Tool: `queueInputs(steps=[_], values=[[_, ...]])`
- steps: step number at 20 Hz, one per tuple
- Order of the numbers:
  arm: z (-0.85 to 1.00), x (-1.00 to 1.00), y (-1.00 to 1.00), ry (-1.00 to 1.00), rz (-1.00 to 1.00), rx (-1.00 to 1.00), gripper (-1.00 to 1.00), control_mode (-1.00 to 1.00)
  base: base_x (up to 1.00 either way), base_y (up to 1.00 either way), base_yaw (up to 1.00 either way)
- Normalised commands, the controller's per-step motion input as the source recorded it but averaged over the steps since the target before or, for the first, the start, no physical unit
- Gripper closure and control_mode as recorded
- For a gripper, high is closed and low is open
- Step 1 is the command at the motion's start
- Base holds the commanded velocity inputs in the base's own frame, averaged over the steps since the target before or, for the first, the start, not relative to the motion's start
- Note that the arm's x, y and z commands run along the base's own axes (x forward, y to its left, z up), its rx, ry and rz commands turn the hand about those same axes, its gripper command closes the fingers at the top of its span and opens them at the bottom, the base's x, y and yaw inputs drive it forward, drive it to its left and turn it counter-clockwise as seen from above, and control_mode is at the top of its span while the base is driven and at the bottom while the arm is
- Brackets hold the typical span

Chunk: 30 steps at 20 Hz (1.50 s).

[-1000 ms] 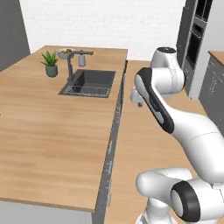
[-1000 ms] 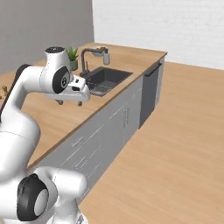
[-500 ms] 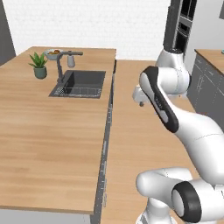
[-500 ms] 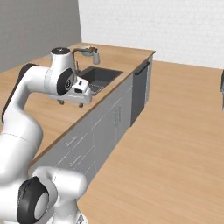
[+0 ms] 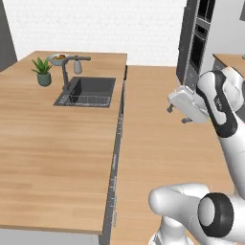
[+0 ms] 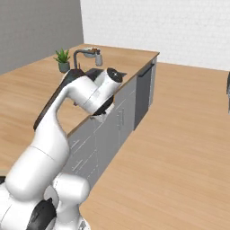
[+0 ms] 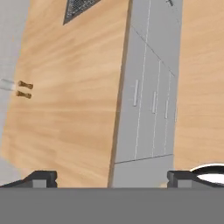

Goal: Take a straw from the drawer in front and place it inside the glass cup on the dining counter.

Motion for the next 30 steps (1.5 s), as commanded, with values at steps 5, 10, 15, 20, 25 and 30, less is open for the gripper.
queueInputs(steps=[5,10,15,20,25,30], values=[[-0.73,0.23,-0.81,0.0,0.02,0.55,-1.0,-1.0,0.0,0.0,0.0],[-0.92,0.4,-0.38,0.01,0.09,0.5,-1.0,-1.0,0.0,0.0,0.0],[-0.83,0.45,-0.04,0.0,0.18,0.34,-1.0,-1.0,0.0,0.0,0.0],[-0.76,0.37,0.19,-0.02,0.21,0.16,-1.0,-1.0,0.0,0.0,0.0],[-0.55,0.01,0.47,-0.13,0.23,0.05,-1.0,-1.0,0.0,0.0,0.0],[-0.25,0.03,0.71,-0.17,0.06,0.0,-1.0,-1.0,0.0,0.0,0.0]])
